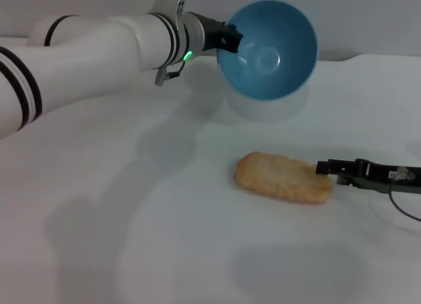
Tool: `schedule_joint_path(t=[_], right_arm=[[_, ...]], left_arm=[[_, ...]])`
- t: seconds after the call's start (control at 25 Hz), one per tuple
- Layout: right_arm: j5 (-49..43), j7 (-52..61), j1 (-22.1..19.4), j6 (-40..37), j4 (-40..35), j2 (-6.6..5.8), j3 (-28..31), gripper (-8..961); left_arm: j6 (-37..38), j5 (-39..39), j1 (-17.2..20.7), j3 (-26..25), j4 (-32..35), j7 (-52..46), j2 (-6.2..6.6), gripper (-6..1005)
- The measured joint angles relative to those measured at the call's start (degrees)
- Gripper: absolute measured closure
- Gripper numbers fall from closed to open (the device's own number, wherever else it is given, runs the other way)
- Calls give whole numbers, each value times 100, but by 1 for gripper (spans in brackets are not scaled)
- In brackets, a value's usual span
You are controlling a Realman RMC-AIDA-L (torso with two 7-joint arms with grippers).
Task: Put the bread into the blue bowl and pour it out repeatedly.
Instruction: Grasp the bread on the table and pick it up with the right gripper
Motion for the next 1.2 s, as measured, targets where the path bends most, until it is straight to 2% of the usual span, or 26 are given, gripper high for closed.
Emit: schedule_joint_path(t=[0.44, 0.88, 1.08, 1.2], right_arm=[[34, -25, 229, 518, 353, 103, -213, 289], [140, -274, 241, 527, 364, 114, -215, 303], [570, -866, 226, 435, 393, 124, -214, 494], [815, -1181, 196, 323, 431, 123, -214, 518]], left_arm=[[-3, -6, -33, 17, 17, 20, -6, 1000], [-21, -10, -15, 17, -17, 28, -3, 1001], [-40, -10, -9, 18, -26, 23, -1, 1001], [-44, -10, -12, 17, -28, 12, -1, 1001]])
